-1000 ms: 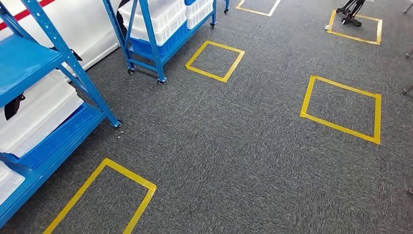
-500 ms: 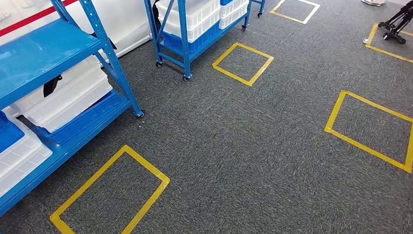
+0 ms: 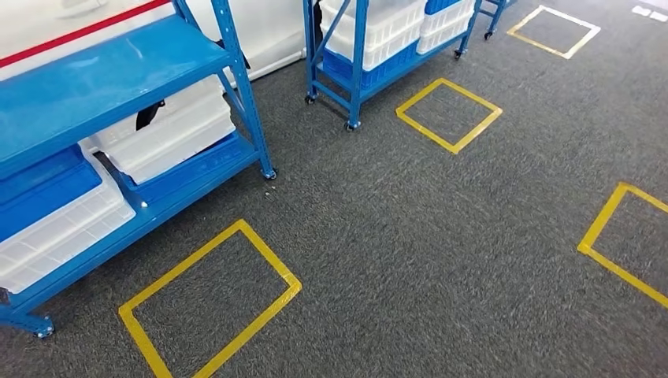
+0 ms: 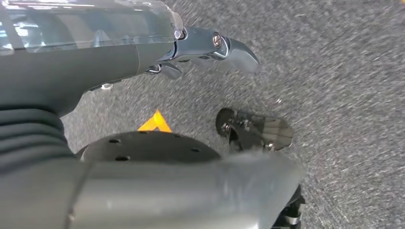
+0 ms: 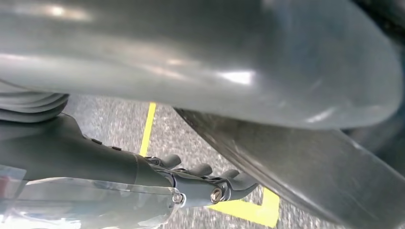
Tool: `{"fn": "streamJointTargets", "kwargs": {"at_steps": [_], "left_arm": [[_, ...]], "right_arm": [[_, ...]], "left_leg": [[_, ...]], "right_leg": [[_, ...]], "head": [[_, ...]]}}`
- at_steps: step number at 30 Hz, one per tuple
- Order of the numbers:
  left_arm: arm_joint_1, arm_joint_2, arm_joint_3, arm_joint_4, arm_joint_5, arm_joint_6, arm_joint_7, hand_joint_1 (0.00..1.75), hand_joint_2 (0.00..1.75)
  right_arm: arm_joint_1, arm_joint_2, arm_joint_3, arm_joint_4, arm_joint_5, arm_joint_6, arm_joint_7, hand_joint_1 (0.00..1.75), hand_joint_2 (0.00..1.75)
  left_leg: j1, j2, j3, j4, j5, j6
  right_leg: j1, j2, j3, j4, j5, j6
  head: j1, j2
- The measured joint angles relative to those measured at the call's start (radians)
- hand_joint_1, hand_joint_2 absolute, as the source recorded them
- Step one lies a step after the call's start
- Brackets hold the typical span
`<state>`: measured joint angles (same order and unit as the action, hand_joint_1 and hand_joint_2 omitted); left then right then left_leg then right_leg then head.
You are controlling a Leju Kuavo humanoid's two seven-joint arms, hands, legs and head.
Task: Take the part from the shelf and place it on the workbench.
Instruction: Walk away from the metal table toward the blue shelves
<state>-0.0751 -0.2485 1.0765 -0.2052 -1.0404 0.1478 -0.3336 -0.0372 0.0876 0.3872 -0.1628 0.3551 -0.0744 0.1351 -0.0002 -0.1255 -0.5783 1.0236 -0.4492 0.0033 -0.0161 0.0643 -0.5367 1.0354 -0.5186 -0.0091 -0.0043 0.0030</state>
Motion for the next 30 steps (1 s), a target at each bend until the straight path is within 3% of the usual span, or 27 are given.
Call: {"fn": "streamJointTargets", "kwargs": {"at_steps": [1, 3, 5, 6, 7, 8, 10, 11, 12, 14, 16, 18, 20, 22, 23, 25, 27, 29, 30], "left_arm": [[0.001, 0.0, 0.002, 0.0, 0.003, -0.001, 0.002, 0.0, 1.75], [0.0, 0.0, 0.006, 0.0, 0.006, -0.002, 0.006, 0.0, 1.75], [-0.003, -0.001, 0.007, 0.0, 0.008, -0.003, 0.007, 0.0, 1.75], [-0.003, -0.001, 0.007, 0.0, 0.009, -0.004, 0.007, 0.0, 1.75], [-0.002, -0.001, 0.008, 0.0, 0.009, -0.005, 0.007, 0.0, 1.75], [-0.001, -0.001, 0.01, 0.0, 0.01, -0.006, 0.007, 0.0, 1.75], [0.0, -0.001, 0.012, 0.0, 0.01, -0.008, 0.008, 0.0, 1.75], [0.0, -0.001, 0.013, 0.0, 0.01, -0.008, 0.008, 0.0, 1.75], [-0.002, -0.001, 0.014, 0.0, 0.01, -0.009, 0.008, 0.0, 1.75], [-0.003, -0.002, 0.016, 0.0, 0.01, -0.01, 0.007, 0.0, 1.75], [-0.001, -0.002, 0.018, 0.0, 0.011, -0.01, 0.008, 0.0, 1.75], [-0.001, -0.002, 0.02, 0.0, 0.012, -0.011, 0.009, 0.0, 0.87], [-0.004, -0.003, 0.022, 0.0, 0.014, -0.012, 0.013, 0.0, 0.0], [-0.005, -0.003, 0.025, 0.0, 0.019, -0.014, 0.029, 0.0, 0.0], [-0.005, -0.003, 0.026, 0.0, 0.021, -0.015, 0.039, 0.0, 0.0], [-0.004, -0.003, 0.029, 0.0, 0.02, -0.019, 0.057, 0.0, 0.0], [-0.006, -0.002, 0.029, 0.0, 0.014, -0.028, 0.067, 0.0, 0.0], [-0.006, 0.001, 0.029, 0.0, 0.008, -0.043, 0.073, 0.0, 0.0], [-0.005, 0.003, 0.029, 0.0, 0.004, -0.049, 0.076, 0.0, 0.0]], "right_arm": [[-0.001, 0.001, 0.0, 0.0, 0.0, 0.0, 0.0, 0.0, 0.0], [0.0, 0.002, 0.0, 0.0, 0.0, 0.0, 0.001, 0.0, 0.0], [0.005, 0.002, 0.0, 0.0, 0.0, 0.0, 0.001, 0.0, 0.0], [0.006, 0.002, 0.0, 0.0, 0.0, 0.0, 0.001, 0.0, 0.0], [0.007, 0.002, 0.0, 0.0, 0.0, 0.0, 0.001, 0.0, 0.0], [0.007, 0.002, 0.0, 0.0, 0.0, 0.0, 0.002, 0.0, 0.0], [0.007, 0.001, 0.0, 0.0, 0.0, -0.001, 0.002, 0.0, 0.0], [0.007, 0.001, 0.0, 0.0, 0.0, -0.001, 0.002, 0.0, 0.0], [0.007, 0.001, 0.0, 0.0, 0.0, -0.002, 0.003, 0.0, 0.0], [0.007, 0.002, 0.0, 0.0, 0.0, -0.002, 0.003, 0.0, 0.0], [0.003, 0.002, 0.0, 0.0, 0.0, -0.002, 0.004, 0.0, 0.0], [0.002, 0.001, 0.0, -0.001, 0.0, -0.004, 0.004, 0.0, 0.0], [0.004, 0.0, -0.001, -0.001, 0.0, -0.005, 0.003, 0.0, 0.0], [0.004, 0.0, -0.001, -0.001, 0.001, -0.005, -0.001, 0.0, 0.0], [0.004, 0.0, -0.001, -0.001, 0.002, -0.005, -0.002, 0.0, 0.0], [0.002, 0.0, -0.001, -0.001, 0.005, -0.004, -0.002, 0.0, 0.0], [0.002, -0.001, -0.001, 0.0, 0.009, 0.0, 0.0, 0.0, 0.0], [0.001, -0.002, -0.001, 0.0, 0.011, 0.004, 0.0, 0.0, 0.0], [0.0, -0.002, -0.001, 0.0, 0.011, 0.005, 0.0, 0.0, 0.0]], "left_leg": [[0.0, 0.003, -0.003, 0.003, -0.002, -0.005], [-0.001, 0.043, -0.026, 0.049, -0.03, -0.015], [0.001, 0.095, -0.084, 0.172, -0.092, -0.023], [0.004, 0.107, -0.117, 0.237, -0.117, -0.027], [0.006, 0.113, -0.139, 0.279, -0.126, -0.03], [0.008, 0.117, -0.142, 0.284, -0.116, -0.031], [0.009, 0.137, -0.086, 0.175, -0.049, -0.028], [0.005, 0.161, -0.049, 0.104, -0.023, -0.024], [0.001, 0.18, -0.02, 0.048, -0.005, -0.017], [-0.009, 0.197, -0.001, 0.009, -0.004, -0.005], [-0.008, 0.175, 0.001, -0.001, -0.001, 0.006], [-0.002, 0.154, 0.011, -0.016, 0.005, 0.019], [0.001, 0.132, 0.015, -0.021, 0.008, 0.027], [0.001, 0.106, 0.016, -0.02, 0.007, 0.029], [0.001, 0.092, 0.019, -0.019, 0.006, 0.029], [0.002, 0.062, 0.024, -0.014, 0.003, 0.026], [0.001, 0.035, 0.021, -0.005, -0.002, 0.018], [0.001, 0.016, 0.01, 0.001, 0.0, 0.007], [0.002, 0.006, 0.005, 0.001, 0.002, 0.0]], "right_leg": [[0.0, -0.011, 0.002, -0.005, 0.002, -0.006], [-0.003, -0.037, 0.009, -0.014, 0.005, -0.019], [0.0, -0.068, 0.013, -0.017, 0.003, -0.027], [0.002, -0.083, 0.014, -0.017, 0.001, -0.029], [0.004, -0.098, 0.015, -0.017, -0.001, -0.03], [0.004, -0.111, 0.017, -0.016, -0.004, -0.029], [0.004, -0.135, 0.026, -0.016, -0.011, -0.025], [0.006, -0.145, 0.031, -0.016, -0.016, -0.021], [0.008, -0.154, 0.035, -0.015, -0.02, -0.016], [0.012, -0.172, 0.041, -0.016, -0.026, -0.006], [0.01, -0.182, 0.051, -0.018, -0.031, 0.003], [0.007, -0.145, 0.042, 0.018, -0.059, 0.011], [0.004, -0.092, -0.013, 0.13, -0.116, 0.014], [0.004, -0.073, -0.075, 0.24, -0.149, 0.016], [0.004, -0.07, -0.085, 0.252, -0.136, 0.017], [0.002, -0.06, -0.055, 0.169, -0.058, 0.016], [-0.002, -0.021, -0.01, 0.051, 0.0, 0.013], [-0.002, 0.004, 0.003, 0.004, 0.005, 0.009], [-0.001, -0.001, 0.003, -0.002, 0.006, 0.006]], "head": [[0.0, 0.0], [-0.007, 0.0], [-0.013, 0.0], [-0.013, 0.0], [-0.013, 0.0], [-0.013, 0.0], [-0.014, 0.0], [-0.013, 0.0], [-0.013, 0.0], [-0.012, 0.0], [-0.012, 0.0], [-0.008, 0.0], [-0.003, 0.0], [-0.002, 0.0], [-0.002, 0.0], [-0.001, 0.0], [0.0, 0.0], [0.001, 0.0], [0.001, 0.0]]}}
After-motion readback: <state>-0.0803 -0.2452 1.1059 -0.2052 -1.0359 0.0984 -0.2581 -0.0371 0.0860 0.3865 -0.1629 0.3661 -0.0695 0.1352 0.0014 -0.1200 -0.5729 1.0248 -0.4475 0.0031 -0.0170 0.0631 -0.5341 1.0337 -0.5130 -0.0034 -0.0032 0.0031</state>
